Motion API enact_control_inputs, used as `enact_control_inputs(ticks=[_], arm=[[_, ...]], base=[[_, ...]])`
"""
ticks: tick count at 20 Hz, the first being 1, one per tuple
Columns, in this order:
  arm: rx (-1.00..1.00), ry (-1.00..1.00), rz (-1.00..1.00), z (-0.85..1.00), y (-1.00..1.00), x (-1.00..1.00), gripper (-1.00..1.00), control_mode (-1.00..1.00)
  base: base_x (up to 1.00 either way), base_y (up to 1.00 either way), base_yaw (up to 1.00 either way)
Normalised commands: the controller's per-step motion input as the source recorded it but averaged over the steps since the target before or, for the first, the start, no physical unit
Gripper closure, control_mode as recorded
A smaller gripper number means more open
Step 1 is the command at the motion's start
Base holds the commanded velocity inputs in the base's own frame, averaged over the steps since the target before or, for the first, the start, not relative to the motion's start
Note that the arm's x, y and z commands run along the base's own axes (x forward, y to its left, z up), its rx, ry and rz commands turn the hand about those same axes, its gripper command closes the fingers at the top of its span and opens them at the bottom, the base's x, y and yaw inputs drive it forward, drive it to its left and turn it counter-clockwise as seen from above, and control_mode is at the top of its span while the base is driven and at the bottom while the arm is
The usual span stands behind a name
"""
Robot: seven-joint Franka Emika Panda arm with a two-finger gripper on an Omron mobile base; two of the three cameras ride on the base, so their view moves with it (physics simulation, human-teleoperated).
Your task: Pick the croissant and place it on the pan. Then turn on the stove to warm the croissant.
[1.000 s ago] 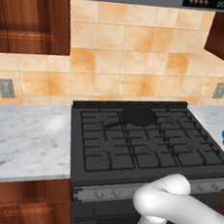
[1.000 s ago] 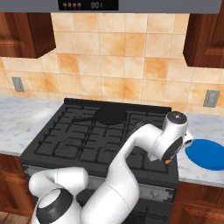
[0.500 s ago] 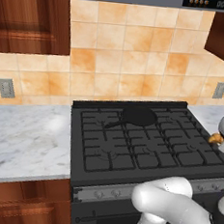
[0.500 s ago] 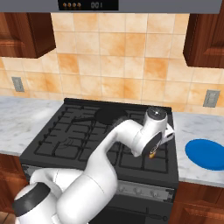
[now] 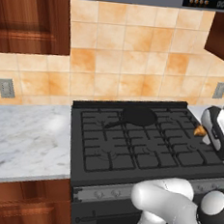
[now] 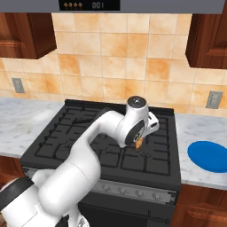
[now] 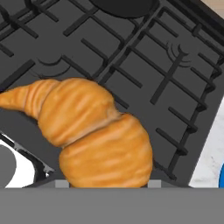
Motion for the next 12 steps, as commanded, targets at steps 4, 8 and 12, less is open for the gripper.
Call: enact_control_inputs(ticks=[4, 8, 12], arm=[[0.0, 0.0, 0.02, 0.15, 0.31, 0.1, 1.0, -1.0], [0.0, 0.0, 0.01, 0.14, 0.34, 0.11, 1.0, -1.0], [0.0, 0.0, 0.0, 0.17, 0.5, 0.15, 1.0, -1.0]], base=[[0.0, 0.0, 0.0], [0.0, 0.0, 0.0], [0.0, 0.0, 0.0]])
